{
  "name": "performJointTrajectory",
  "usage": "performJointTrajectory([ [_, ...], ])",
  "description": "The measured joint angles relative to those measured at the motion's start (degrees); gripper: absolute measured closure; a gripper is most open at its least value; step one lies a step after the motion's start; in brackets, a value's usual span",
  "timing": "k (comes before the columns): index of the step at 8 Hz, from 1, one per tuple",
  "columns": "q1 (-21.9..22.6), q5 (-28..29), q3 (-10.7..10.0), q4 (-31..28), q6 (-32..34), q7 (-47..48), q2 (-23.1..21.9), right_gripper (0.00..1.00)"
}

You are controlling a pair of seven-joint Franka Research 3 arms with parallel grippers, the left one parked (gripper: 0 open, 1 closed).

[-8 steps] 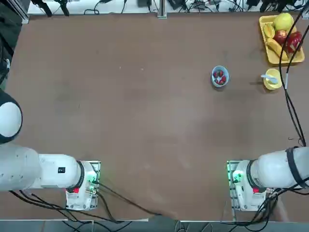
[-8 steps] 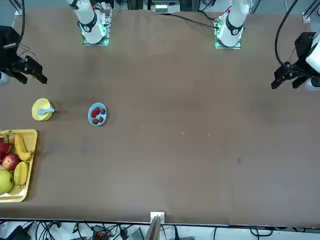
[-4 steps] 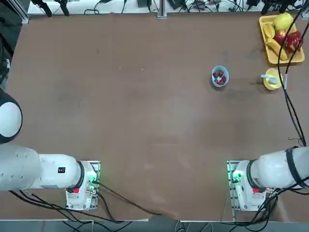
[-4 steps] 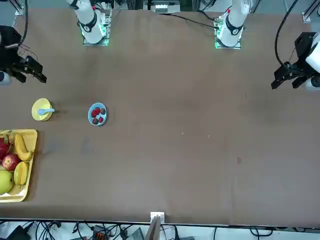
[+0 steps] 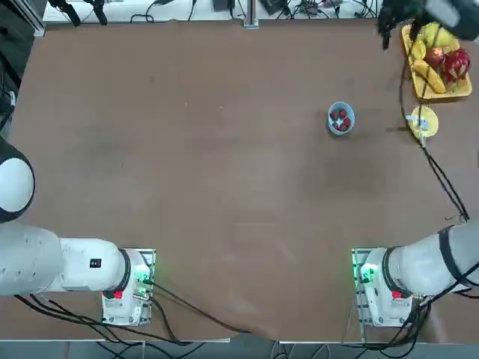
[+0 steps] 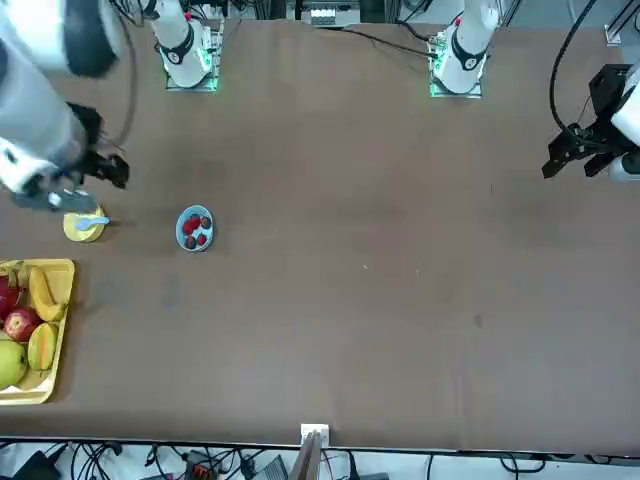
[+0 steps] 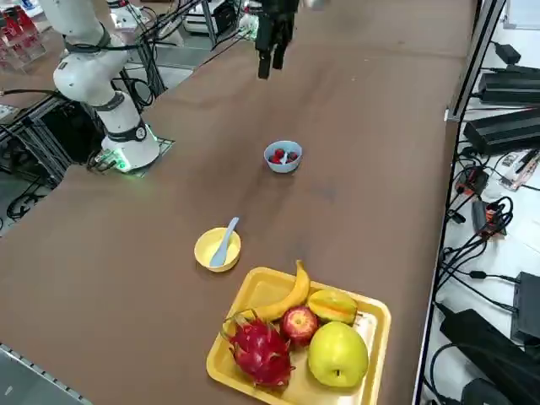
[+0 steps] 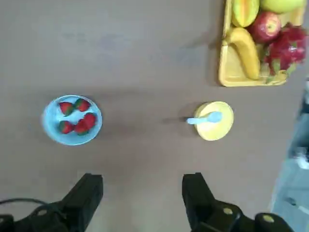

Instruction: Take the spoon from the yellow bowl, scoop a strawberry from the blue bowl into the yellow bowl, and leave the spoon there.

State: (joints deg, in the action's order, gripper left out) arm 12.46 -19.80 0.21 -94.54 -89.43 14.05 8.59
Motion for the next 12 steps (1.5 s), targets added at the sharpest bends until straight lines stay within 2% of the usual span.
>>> performJointTrajectory([
  [3, 4.28, -14.05, 0.04, -7.33, -4.79, 11.35, 5.46, 0.00],
  [5, 4.27, -23.22, -0.13, -14.22, -9.41, 20.05, 7.86, 0.00],
  [7, 4.23, -31.95, -0.25, -19.01, -11.18, 26.20, 10.69, 0.00],
  [10, 4.08, -45.52, -0.44, -23.27, -11.46, 37.75, 17.09, 0.00],
  [12, 3.83, -50.54, -1.09, -24.24, -11.47, 43.01, 21.95, 0.00],
])
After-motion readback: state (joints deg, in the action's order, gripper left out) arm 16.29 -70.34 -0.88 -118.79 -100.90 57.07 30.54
